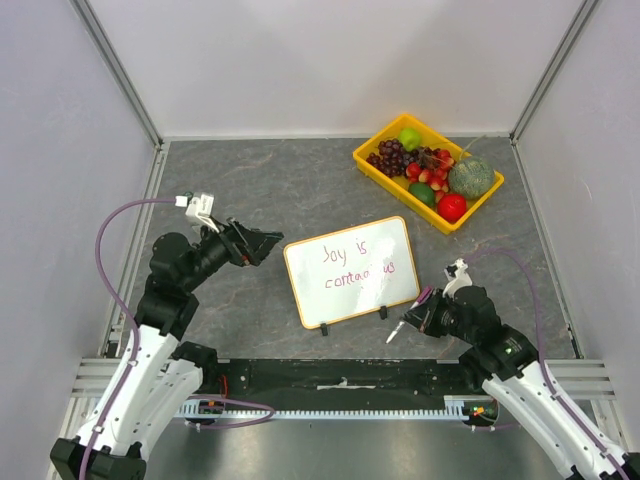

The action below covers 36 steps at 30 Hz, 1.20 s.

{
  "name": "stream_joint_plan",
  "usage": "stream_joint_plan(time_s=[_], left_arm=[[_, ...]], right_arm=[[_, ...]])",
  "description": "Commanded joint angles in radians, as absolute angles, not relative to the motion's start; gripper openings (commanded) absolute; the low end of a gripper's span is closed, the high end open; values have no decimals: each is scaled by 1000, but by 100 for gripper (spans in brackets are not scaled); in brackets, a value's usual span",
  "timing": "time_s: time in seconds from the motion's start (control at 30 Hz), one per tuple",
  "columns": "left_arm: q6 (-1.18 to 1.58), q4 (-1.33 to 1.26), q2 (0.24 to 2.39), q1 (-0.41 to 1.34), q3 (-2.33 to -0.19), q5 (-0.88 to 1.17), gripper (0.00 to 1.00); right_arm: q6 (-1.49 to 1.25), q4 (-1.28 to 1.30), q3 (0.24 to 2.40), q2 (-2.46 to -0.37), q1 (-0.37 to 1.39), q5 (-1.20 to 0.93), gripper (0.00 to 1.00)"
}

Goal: Write a sentence on the whiteboard
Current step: Put down the whiteboard marker without the cap at the corner of the board, then reset both arms

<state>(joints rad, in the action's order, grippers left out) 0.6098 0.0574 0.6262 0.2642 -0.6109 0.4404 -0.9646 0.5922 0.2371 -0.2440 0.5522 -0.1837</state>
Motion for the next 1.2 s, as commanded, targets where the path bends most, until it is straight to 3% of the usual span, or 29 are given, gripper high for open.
stream_joint_plan(time_s=[0.0, 0.1, 0.2, 0.4, 0.87, 1.17], left_arm=[[644, 103, 629, 264, -655, 396, 96], [652, 104, 635, 262, -657, 393, 97], [655, 106, 640, 264, -657, 394, 97], [657, 100, 635, 264, -653, 397, 98], [597, 106, 644, 262, -624, 414, 99], [537, 178, 635, 262, -574, 258, 100]], right_arm=[[-1003, 632, 215, -236, 549, -196, 4], [-986, 632, 215, -247, 548, -195, 18], [-979, 632, 233, -244, 549, -195, 38], [-931, 643, 297, -239, 549, -146, 98], [-732, 441, 437, -376, 549, -26, 98], [-470, 321, 583, -442, 549, 320, 98]])
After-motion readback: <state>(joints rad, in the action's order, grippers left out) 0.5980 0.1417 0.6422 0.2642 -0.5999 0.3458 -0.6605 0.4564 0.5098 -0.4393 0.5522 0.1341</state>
